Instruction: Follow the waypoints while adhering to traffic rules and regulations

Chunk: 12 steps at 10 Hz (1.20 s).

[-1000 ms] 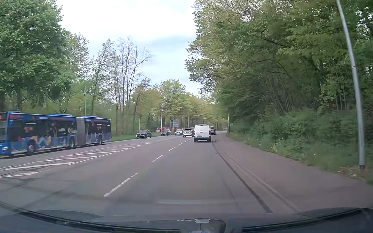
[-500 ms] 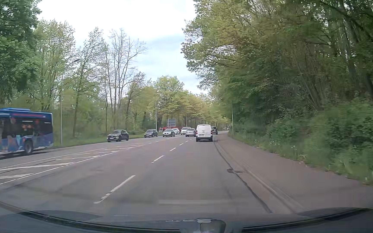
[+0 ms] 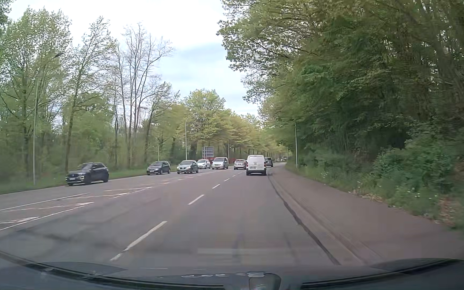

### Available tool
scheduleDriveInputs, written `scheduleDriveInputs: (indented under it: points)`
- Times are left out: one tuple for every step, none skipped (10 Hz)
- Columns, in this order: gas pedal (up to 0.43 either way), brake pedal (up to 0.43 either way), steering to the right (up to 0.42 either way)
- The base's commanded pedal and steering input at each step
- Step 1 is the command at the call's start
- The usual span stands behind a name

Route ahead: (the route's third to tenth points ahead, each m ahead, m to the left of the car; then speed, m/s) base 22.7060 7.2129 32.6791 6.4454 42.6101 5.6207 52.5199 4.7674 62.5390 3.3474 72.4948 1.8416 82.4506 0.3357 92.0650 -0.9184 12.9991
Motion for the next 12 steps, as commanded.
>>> scheduleDriveInputs:
  points:
    - [0.059,0.0,0.009]
    - [0.059,0.0,0.01]
    - [0.059,0.0,0.011]
    - [0.059,0.0,0.011]
    - [0.047,0.0,0.01]
    - [0.047,0.0,0.011]
    - [0.047,0.0,0.011]
    - [0.047,0.0,0.011]
    - [0.047,0.0,0.011]
    - [0.047,0.0,0.011]
    - [0.047,0.0,0.01]
    - [0.047,0.0,0.01]
